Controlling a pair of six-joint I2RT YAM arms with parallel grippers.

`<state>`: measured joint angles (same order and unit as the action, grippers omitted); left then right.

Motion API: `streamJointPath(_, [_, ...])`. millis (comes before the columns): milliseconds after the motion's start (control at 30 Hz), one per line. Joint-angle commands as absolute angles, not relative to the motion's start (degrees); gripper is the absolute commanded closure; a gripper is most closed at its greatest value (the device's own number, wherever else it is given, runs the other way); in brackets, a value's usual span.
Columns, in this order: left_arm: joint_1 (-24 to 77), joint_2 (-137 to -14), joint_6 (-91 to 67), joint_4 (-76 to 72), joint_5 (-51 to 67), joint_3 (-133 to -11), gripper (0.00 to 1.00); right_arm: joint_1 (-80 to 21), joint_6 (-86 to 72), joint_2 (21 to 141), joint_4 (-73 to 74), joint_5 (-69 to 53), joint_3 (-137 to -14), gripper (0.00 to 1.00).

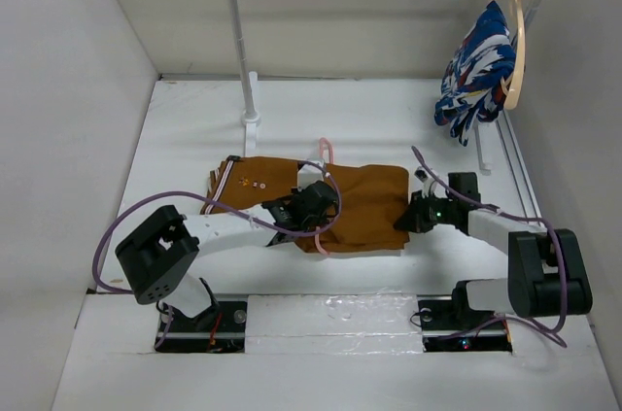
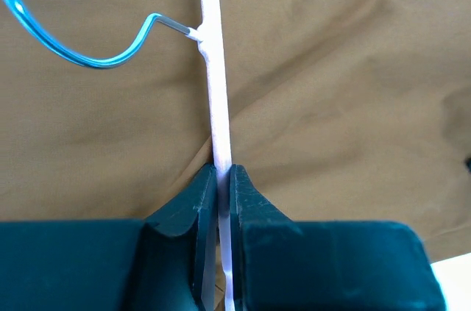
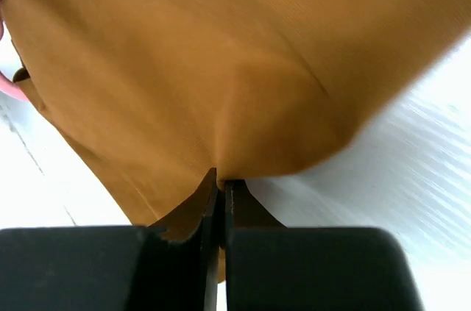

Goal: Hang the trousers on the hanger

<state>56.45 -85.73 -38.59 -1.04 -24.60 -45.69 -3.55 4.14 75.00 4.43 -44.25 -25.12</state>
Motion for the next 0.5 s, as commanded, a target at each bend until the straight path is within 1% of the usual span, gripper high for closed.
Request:
streamJointPath(0, [56.5, -86.5, -35.5, 6.1, -29.1, -46.6, 1.00, 0.5, 6.8, 74.5, 4.5, -48.0, -27.3, 1.00])
streamJointPath(33, [56.5, -86.7, -36.5, 7.7, -29.6, -46.7, 1.00, 2.5, 9.5, 72.7, 8.7, -45.0, -30.9, 1.00])
streamJointPath(167, [56.5, -86.7, -38.1, 9.8, -30.9, -46.3, 1.00, 7.0, 13.3, 70.8, 14.6, -44.3, -33.0, 1.00])
streamJointPath(333, [54.1, -86.4, -38.9, 10.1, -31.3, -45.6, 1.00, 13.1, 17.6, 70.5, 17.1, -46.6, -33.1, 1.00])
streamJointPath(467, [54.1, -86.3, -37.8, 8.4, -31.0, -47.3, 1.00, 13.6, 19.9, 72.1, 18.8, -46.3, -33.8, 1.00])
